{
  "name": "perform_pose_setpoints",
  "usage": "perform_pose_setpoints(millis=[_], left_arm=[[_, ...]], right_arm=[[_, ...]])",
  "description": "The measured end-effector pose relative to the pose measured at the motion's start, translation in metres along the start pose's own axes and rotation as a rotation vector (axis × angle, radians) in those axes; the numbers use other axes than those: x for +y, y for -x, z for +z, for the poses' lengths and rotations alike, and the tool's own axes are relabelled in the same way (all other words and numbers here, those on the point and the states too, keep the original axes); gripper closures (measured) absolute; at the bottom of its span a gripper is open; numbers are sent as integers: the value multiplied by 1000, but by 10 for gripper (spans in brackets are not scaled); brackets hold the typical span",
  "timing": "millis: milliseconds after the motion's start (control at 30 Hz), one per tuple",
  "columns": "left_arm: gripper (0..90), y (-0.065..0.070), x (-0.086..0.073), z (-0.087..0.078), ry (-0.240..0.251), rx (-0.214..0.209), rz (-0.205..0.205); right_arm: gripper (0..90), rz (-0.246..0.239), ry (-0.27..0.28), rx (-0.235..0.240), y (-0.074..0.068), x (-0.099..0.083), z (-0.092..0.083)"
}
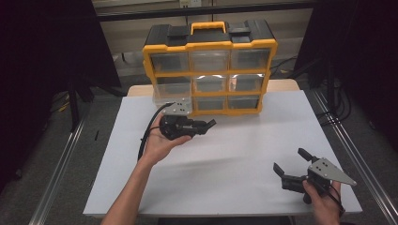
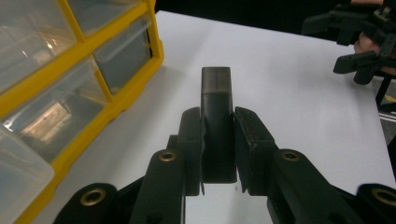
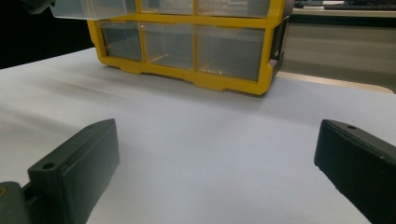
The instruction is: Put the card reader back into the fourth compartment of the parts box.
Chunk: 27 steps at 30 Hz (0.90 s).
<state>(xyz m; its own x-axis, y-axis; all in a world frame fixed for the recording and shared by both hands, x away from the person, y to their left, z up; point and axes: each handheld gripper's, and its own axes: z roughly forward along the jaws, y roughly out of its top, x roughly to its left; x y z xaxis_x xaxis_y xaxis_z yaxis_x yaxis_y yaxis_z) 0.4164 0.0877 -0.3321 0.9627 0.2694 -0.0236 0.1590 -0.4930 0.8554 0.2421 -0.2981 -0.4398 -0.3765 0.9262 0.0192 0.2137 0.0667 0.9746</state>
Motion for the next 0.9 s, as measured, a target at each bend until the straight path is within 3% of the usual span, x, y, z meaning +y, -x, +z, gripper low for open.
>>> perform_pose_setpoints(millis=[200,733,900], left_arm=[[737,4,7,-13,35,21,22],[737,3,15,-49,111,69,23],[736,1,18,-57,94,95,29]], right_arm=[[1,0,3,-4,0,0,0],[1,2,11,-14,1,1,-1],[1,2,14,-15,0,1,-1]])
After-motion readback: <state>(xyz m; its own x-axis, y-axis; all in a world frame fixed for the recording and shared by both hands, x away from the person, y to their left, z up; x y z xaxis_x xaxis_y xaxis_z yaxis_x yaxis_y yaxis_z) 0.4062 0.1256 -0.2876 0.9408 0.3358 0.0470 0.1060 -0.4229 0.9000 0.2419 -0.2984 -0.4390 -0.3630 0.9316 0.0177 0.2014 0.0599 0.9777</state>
